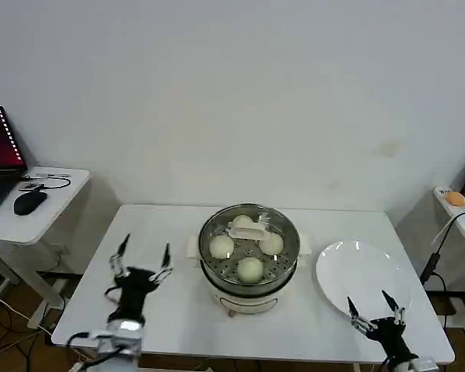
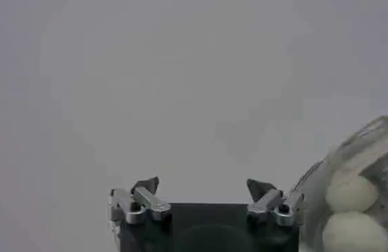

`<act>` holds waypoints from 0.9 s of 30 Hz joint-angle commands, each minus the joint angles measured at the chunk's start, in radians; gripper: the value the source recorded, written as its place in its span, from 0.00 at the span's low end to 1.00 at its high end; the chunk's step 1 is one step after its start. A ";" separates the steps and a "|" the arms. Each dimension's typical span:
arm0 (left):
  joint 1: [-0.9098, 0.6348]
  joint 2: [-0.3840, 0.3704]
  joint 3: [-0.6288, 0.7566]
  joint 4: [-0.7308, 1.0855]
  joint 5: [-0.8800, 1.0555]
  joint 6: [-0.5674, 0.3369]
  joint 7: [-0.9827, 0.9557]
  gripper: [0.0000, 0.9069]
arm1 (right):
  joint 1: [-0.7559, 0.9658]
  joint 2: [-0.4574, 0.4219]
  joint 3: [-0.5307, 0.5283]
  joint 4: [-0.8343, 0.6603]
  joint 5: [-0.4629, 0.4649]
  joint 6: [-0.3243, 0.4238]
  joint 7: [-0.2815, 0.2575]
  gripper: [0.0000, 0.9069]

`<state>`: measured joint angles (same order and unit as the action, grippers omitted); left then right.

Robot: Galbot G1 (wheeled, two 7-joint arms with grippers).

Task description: Take steamed baozi put them in steamer then cover it.

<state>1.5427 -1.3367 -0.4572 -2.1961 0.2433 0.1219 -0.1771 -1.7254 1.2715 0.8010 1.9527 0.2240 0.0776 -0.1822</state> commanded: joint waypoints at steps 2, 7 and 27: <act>0.320 -0.047 -0.186 0.033 -0.362 -0.205 -0.074 1.00 | -0.084 -0.089 -0.016 0.087 0.102 -0.033 0.038 1.00; 0.348 -0.061 -0.197 0.083 -0.355 -0.194 -0.024 1.00 | -0.099 -0.101 -0.030 0.093 0.124 -0.063 0.048 1.00; 0.410 -0.091 -0.177 0.079 -0.261 -0.215 -0.020 1.00 | -0.108 -0.087 -0.110 0.128 0.108 -0.128 0.124 1.00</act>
<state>1.9117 -1.4228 -0.6177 -2.1302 -0.0192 -0.0763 -0.2051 -1.8275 1.1832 0.7214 2.0641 0.3277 -0.0047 -0.0930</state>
